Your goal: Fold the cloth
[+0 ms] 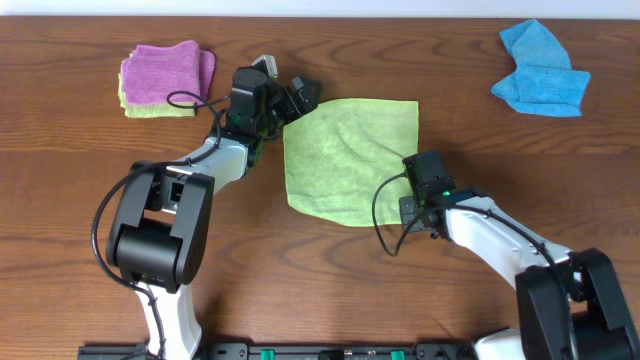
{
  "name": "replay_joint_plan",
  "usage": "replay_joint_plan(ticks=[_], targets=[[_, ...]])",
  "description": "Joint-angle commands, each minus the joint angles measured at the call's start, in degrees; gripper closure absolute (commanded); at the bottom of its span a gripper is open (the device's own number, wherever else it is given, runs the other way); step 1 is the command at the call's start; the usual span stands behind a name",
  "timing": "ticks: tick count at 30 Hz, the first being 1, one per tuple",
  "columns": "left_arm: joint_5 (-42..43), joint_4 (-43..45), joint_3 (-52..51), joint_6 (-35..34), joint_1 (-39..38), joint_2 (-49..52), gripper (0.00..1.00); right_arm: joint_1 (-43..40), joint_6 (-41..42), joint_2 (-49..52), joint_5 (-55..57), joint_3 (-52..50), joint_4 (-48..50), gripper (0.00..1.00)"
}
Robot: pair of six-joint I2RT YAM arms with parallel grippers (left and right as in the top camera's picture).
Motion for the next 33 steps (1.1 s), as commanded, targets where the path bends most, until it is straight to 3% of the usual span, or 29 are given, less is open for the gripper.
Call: replay_joint_plan(ticks=[1, 10, 19, 21, 25, 31, 33], targets=[[-0.61, -0.81, 1.79, 1.29, 0.09, 0.39, 0.05, 0.11, -0.39, 2.64, -5.55, 0.04, -0.11, 0.98], [0.07, -2.49, 1.79, 1.90, 0.09, 0.39, 0.05, 0.02, -2.56, 2.64, -0.63, 8.52, -2.86, 0.75], [-0.11, -2.43, 1.79, 2.32, 0.09, 0.39, 0.08, -1.57, -4.26, 2.64, 6.80, 17.16, -10.27, 0.67], [-0.17, -2.43, 1.79, 2.38, 0.09, 0.39, 0.09, -2.12, -4.28, 2.64, 6.82, 17.49, -11.04, 0.50], [-0.17, -2.40, 1.79, 2.38, 0.09, 0.37, 0.09, -2.23, -4.26, 2.64, 6.78, 18.43, -13.20, 0.28], [-0.17, -2.43, 1.79, 2.38, 0.09, 0.37, 0.09, -2.23, -3.98, 2.64, 5.84, 21.29, -17.62, 0.24], [-0.17, -2.43, 1.79, 2.38, 0.09, 0.39, 0.09, -2.21, -3.98, 2.64, 3.34, 22.36, -21.11, 0.29]])
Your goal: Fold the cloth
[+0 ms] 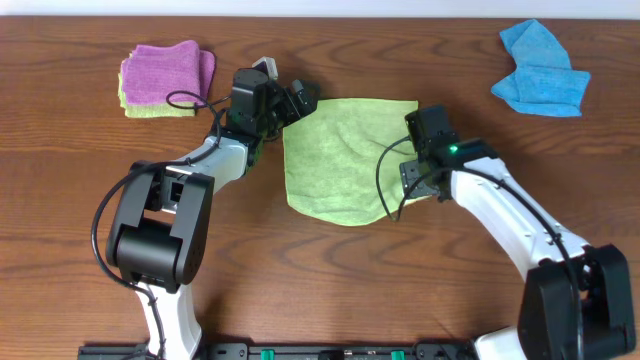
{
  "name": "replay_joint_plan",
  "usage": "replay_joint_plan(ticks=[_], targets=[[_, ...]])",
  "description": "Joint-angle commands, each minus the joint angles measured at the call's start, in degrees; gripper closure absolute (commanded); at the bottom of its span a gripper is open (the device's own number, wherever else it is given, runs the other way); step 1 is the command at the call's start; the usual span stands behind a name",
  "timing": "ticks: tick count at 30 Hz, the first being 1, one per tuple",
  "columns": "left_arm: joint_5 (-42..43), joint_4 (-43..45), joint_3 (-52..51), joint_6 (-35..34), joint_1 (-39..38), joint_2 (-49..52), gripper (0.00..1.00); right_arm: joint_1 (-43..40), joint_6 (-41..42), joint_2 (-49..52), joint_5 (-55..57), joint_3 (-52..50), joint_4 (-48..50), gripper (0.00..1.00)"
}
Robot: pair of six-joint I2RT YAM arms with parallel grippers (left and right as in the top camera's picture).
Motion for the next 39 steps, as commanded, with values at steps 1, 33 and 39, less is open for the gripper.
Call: replay_joint_plan(ticks=[1, 33, 39], targets=[[0.00, -0.02, 1.42, 1.11, 0.09, 0.37, 0.09, -0.46, 0.33, 0.22, -3.43, 2.49, -4.02, 0.31], [1.55, -0.48, 1.42, 1.09, 0.15, 0.37, 0.94, -3.43, 2.62, 6.16, -12.35, 2.58, 13.35, 0.98], [0.33, -0.55, 1.42, 1.14, 2.43, 0.39, 0.94, -3.54, 1.64, 6.47, -12.41, 3.08, 17.20, 0.98]])
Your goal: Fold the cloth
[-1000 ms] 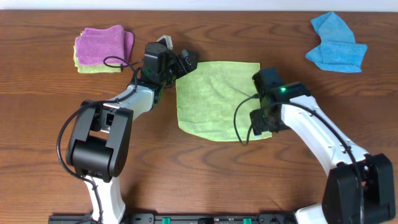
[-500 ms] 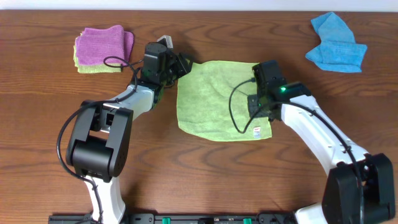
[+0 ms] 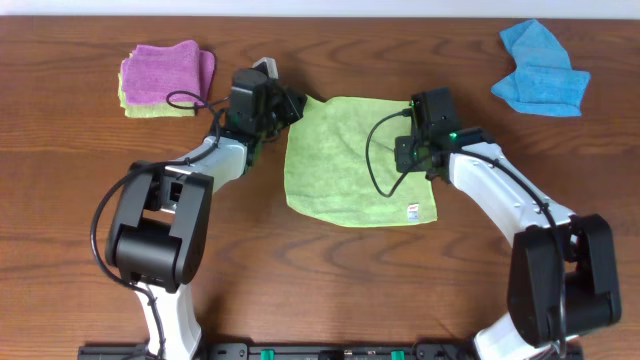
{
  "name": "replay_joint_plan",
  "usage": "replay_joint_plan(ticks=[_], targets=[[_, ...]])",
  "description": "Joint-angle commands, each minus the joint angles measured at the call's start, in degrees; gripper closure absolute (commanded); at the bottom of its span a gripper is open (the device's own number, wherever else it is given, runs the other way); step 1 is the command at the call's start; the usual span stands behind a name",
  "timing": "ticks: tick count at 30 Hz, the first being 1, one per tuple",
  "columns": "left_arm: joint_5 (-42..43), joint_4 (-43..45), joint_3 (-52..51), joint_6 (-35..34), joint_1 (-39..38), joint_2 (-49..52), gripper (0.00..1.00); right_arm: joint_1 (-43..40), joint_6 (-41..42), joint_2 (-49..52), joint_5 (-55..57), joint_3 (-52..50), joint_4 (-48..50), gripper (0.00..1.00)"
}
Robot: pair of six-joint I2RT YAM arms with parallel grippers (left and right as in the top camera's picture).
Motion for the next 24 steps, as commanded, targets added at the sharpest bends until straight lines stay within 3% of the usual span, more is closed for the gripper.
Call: replay_joint_plan(ticks=[1, 9, 10, 11, 12, 13, 16, 17, 18, 19, 24], targets=[[-1.09, -0.13, 1.42, 0.92, 2.21, 0.37, 0.94, -0.52, -1.60, -0.22, -0.63, 1.40, 1.14, 0.99], [-0.22, -1.11, 2.80, 2.29, 3.96, 0.37, 0.91, -0.50, -2.60, -0.22, -1.99, 3.87, 1.29, 0.98], [0.35, -1.09, 2.80, 2.29, 3.96, 0.37, 0.75, -0.46, -2.62, -0.22, -2.54, 4.07, 1.55, 0.99], [1.05, -1.14, 2.80, 2.29, 3.93, 0.37, 0.45, -0.39, -2.86, -0.22, -2.97, 4.13, 2.08, 0.99], [2.10, -1.11, 2.80, 2.27, 3.91, 0.37, 0.37, -0.37, -3.43, -0.22, -3.63, 4.13, 2.75, 0.98], [3.58, -1.09, 2.80, 2.21, 3.91, 0.39, 0.36, -0.37, -3.41, -0.22, -3.67, 4.13, 3.21, 0.99], [7.74, -1.36, 2.80, 2.08, 3.82, 0.37, 0.39, -0.37, -3.43, -0.07, -3.82, 4.13, 3.93, 0.98], [8.57, -1.55, 2.80, 2.08, 3.67, 0.37, 0.50, -0.37, -3.43, 0.11, -3.80, 4.13, 4.33, 0.98], [9.27, -1.70, 2.80, 2.08, 3.43, 0.37, 0.68, -0.37, -3.48, 0.37, -3.82, 4.13, 4.79, 0.98], [9.38, -1.92, 2.80, 2.10, 2.91, 0.37, 0.94, -0.37, -3.48, 0.57, -3.82, 4.13, 5.27, 0.98], [10.67, -2.84, 2.80, 2.16, 0.79, 0.37, 0.94, -0.48, -4.09, 2.23, -3.98, 4.15, 5.88, 0.98]])
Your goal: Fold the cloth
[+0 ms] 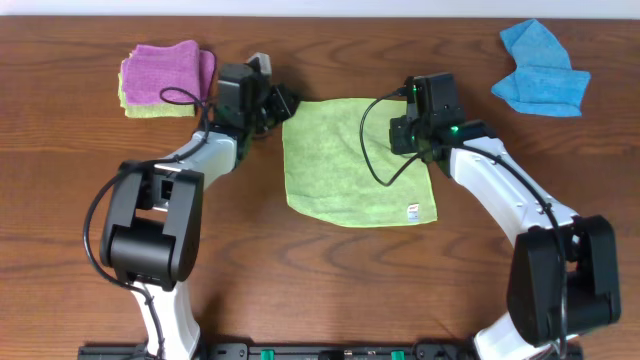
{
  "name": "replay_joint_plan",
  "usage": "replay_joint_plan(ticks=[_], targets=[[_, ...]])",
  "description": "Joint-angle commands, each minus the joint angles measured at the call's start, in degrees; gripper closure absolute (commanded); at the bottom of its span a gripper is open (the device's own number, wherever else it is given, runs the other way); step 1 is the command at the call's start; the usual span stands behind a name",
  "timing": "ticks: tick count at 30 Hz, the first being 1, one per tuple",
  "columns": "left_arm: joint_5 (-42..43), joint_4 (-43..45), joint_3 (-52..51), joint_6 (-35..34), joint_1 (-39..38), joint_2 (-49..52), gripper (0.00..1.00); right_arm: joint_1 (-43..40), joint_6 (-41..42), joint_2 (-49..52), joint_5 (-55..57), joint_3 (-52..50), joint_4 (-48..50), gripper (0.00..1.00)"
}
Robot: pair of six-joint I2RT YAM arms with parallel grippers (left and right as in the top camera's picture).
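A lime-green cloth (350, 160) lies spread flat in the middle of the table, with a small white label (411, 211) showing near its lower right corner. My left gripper (282, 102) sits at the cloth's top left corner. Over the top right corner is my right gripper (412, 120), its fingers hidden under the wrist body. The overhead view does not show whether either gripper is open or shut.
At the back left a folded purple cloth (165, 70) is stacked on a yellow-green one (150, 108). A crumpled blue cloth (540, 70) lies at the back right. A black cable (372, 150) from the right wrist loops over the green cloth.
My right gripper has moved up the cloth's right edge to the top right corner. The left gripper has shifted slightly left at the top left corner. The cloth stays spread flat.
At first the cloth's lower right part was tucked in, with my right gripper at that corner and my left at the top left. Then the right gripper was higher on the right edge. Later the cloth lay fully spread with its label showing, and the right gripper is now at the top right.
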Motion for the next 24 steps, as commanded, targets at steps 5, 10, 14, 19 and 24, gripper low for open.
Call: replay_joint_plan(ticks=[5, 10, 14, 19, 24], targets=[[5.70, -0.57, 1.31, 5.03, -1.40, 0.35, 0.94, -0.46, -2.40, 2.10, -0.57, 1.16, -0.87, 0.98], [3.80, -3.82, 1.57, 15.61, -1.22, -0.11, 0.94, -0.46, -4.35, 2.10, -0.55, 1.16, -2.01, 0.98], [-6.82, -16.65, 6.08, 30.58, -1.88, -3.23, 0.94, -0.46, -6.25, 2.08, -0.02, 1.16, -2.78, 0.98], [-22.29, -36.41, 17.03, 45.92, -5.25, -4.13, 0.94, -0.52, -6.45, 2.12, 5.09, 1.18, -2.73, 0.98], [-28.04, -38.18, 18.60, 46.47, -7.10, -4.09, 0.94, -1.62, -8.55, 2.45, 6.73, 1.95, -2.80, 0.98]])
